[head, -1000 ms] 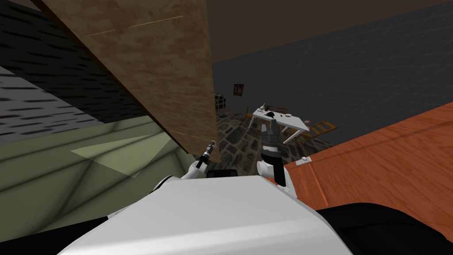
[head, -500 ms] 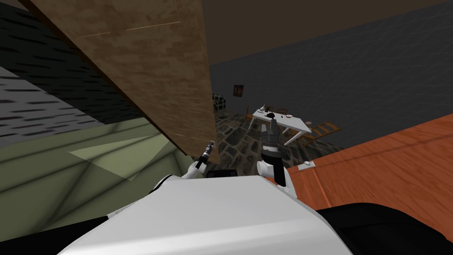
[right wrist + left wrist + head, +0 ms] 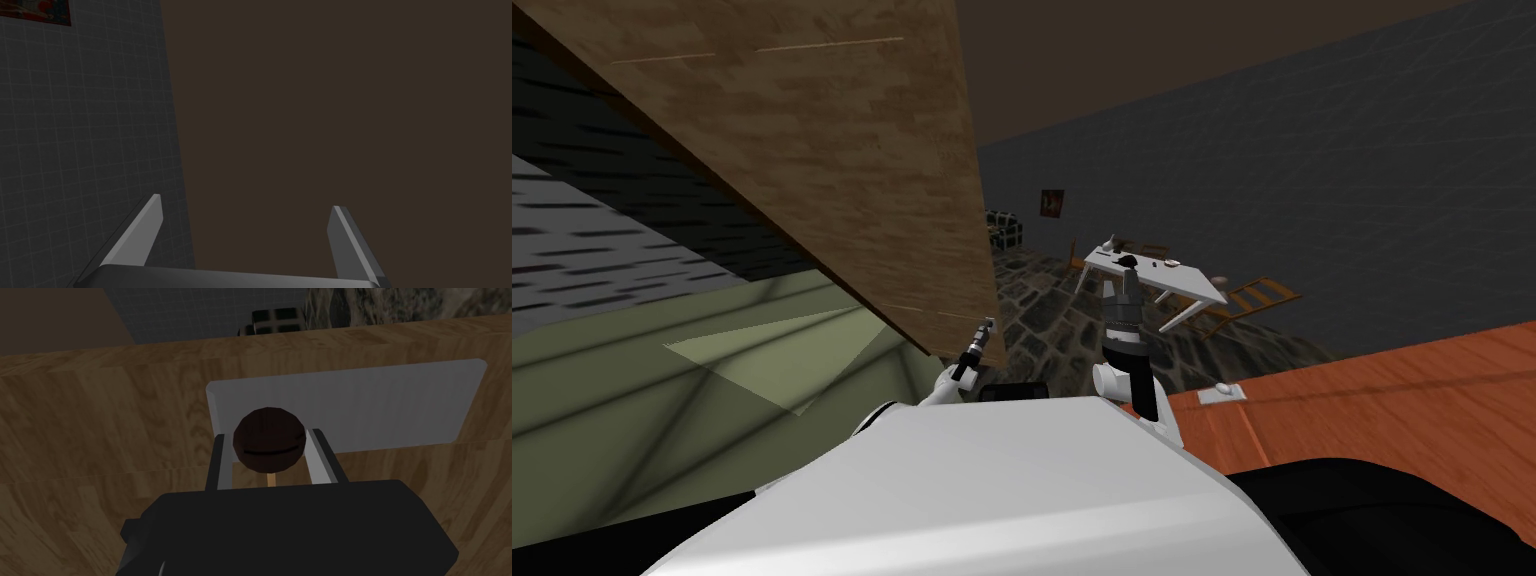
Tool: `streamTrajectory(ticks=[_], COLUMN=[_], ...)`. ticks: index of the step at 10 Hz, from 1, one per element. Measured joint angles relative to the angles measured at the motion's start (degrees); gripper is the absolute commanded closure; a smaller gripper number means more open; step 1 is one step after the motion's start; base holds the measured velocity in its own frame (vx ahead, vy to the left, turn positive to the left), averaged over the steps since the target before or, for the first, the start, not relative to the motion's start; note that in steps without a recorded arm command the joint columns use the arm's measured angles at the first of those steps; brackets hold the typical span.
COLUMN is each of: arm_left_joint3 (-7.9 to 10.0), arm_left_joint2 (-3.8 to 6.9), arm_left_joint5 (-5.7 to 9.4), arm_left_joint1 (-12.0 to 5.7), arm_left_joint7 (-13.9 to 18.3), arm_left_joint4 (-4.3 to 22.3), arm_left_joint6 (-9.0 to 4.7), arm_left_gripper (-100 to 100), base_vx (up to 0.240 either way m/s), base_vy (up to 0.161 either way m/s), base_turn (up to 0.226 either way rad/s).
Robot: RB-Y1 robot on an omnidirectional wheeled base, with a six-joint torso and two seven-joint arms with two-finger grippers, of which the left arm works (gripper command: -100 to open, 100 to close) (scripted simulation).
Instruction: Push the door open
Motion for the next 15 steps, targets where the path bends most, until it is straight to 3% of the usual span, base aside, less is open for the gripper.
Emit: streamTrajectory(ticks=[1,2,3,5,6,13,15], arm_left_joint3=[0.29,0.62,1.39,2.57,3.56,3.5,3.43], arm_left_joint2=[-0.04,0.19,0.12,0.65,0.63,0.07,-0.12], arm_left_joint5=[0.19,0.37,0.88,1.59,2.2,2.37,2.37], arm_left_joint1=[-0.91,0.67,-0.93,-0.82,-1.51,-2.24,-2.11], arm_left_joint7=[-0.2,-0.4,-0.8,-1.3,-1.9,-1.3,-1.2], arm_left_joint4=[1.3,-1.5,1.7,2.0,3.1,3.3,2.9], arm_left_joint6=[-0.67,0.62,-0.54,-0.75,-1.31,-1.09,-0.81], arm_left_gripper=[100,100,100,100,-100,-100,-100], base_vx=[0.115,0.139,0.155,0.185,-0.056,-0.219,0.023], base_vy=[-0.082,-0.069,-0.076,-0.109,-0.069,-0.009,-0.022], base_turn=[0.035,0.077,0.047,0.078,0.073,0.033,-0.019])
